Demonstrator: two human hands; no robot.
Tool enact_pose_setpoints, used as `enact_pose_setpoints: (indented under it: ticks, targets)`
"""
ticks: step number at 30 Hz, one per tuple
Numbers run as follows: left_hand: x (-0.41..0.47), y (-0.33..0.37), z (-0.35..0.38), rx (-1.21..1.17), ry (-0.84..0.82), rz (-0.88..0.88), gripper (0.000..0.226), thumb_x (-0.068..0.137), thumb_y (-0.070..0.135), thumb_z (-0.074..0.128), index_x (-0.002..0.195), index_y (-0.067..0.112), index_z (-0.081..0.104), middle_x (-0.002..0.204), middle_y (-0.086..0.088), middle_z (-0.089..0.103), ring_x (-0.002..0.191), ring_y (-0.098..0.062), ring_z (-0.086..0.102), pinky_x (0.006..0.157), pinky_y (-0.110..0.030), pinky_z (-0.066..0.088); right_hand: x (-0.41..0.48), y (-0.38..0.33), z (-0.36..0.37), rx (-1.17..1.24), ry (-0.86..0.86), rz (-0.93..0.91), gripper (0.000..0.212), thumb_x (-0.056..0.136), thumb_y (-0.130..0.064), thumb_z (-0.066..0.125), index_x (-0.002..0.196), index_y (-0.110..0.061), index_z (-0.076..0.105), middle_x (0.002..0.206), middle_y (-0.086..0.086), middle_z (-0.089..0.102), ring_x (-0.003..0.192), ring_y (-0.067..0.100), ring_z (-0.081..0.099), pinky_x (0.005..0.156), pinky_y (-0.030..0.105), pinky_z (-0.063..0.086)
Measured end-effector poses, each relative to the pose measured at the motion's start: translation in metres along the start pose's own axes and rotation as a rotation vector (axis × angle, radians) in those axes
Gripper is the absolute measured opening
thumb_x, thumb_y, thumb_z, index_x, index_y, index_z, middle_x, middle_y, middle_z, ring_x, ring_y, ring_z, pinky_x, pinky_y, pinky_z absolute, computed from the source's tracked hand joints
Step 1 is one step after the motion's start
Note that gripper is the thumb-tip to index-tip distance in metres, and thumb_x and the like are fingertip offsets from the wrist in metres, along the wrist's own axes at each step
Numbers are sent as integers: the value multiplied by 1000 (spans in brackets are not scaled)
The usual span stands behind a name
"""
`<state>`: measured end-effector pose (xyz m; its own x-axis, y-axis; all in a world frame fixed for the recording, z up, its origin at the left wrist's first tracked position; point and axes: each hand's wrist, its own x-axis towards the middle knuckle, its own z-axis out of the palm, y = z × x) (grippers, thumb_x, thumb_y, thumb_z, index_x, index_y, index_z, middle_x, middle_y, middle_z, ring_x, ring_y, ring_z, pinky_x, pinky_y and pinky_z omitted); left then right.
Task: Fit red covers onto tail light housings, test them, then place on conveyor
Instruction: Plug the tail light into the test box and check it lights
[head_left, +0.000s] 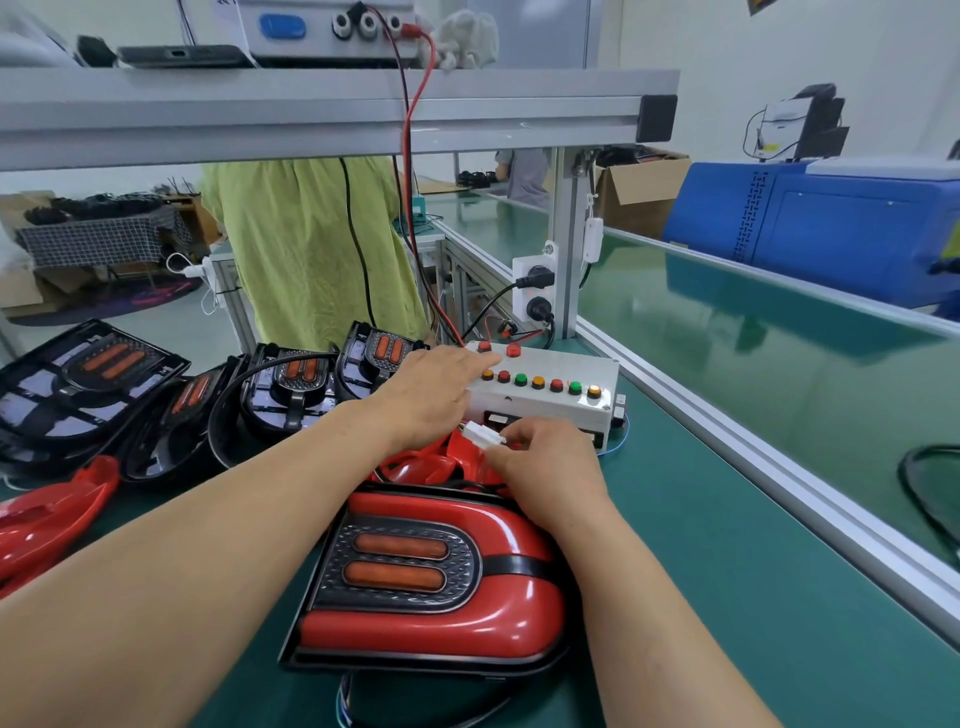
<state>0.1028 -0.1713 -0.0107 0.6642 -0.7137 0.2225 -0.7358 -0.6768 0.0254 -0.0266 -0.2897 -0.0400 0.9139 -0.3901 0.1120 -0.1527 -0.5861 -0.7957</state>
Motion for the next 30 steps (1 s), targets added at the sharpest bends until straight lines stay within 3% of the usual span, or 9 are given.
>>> enact_pose_setpoints:
  ticks: [5, 9, 15, 21, 27, 30]
  targets:
    - [5, 0, 0, 92, 21, 31, 63, 94, 5, 43, 152, 30, 32, 149, 1, 47, 136, -20, 38, 110, -39, 25, 1, 1, 2, -13, 27, -6, 9, 76, -27, 69, 75, -20, 74, 71, -1, 69, 75, 20, 65, 70, 39, 56]
    - [6, 0, -1, 106, 20, 44, 60, 97, 7, 41, 152, 29, 33, 149, 2, 47, 137, -20, 39, 111, -40, 25, 1, 1, 2, 1, 32, -8, 8, 76, -27, 69, 76, -21, 74, 72, -2, 69, 73, 19, 65, 70, 40, 56]
    - [6, -1, -3, 95, -1, 75, 46, 103, 31, 39, 148, 32, 38, 139, 1, 52, 130, -22, 43, 106, -40, 27, 1, 1, 2, 5, 27, -13, 7, 76, -26, 69, 76, -22, 74, 74, -2, 70, 75, 19, 65, 72, 41, 56]
    - [17, 14, -8, 179, -14, 73, 48, 103, 42, 33, 150, 33, 33, 136, 1, 49, 132, -21, 37, 108, -41, 27, 0, 2, 0, 23, -4, -15, 11, 78, -25, 65, 79, -19, 74, 77, 0, 71, 81, 22, 64, 76, 41, 55]
    - [16, 34, -13, 43, -156, 97, 48, 105, 38, 33, 153, 36, 29, 152, 1, 35, 138, -22, 32, 115, -42, 25, -3, 1, -1, 17, 8, -10, 14, 78, -25, 66, 78, -12, 70, 80, 5, 70, 84, 26, 63, 79, 44, 54]
    - [14, 32, -19, -177, -56, -18, 46, 106, 26, 34, 152, 28, 32, 151, -7, 38, 133, -26, 42, 109, -39, 35, -4, 0, -2, 27, 3, -10, 12, 78, -25, 66, 77, -14, 71, 78, 4, 71, 83, 25, 64, 78, 43, 55]
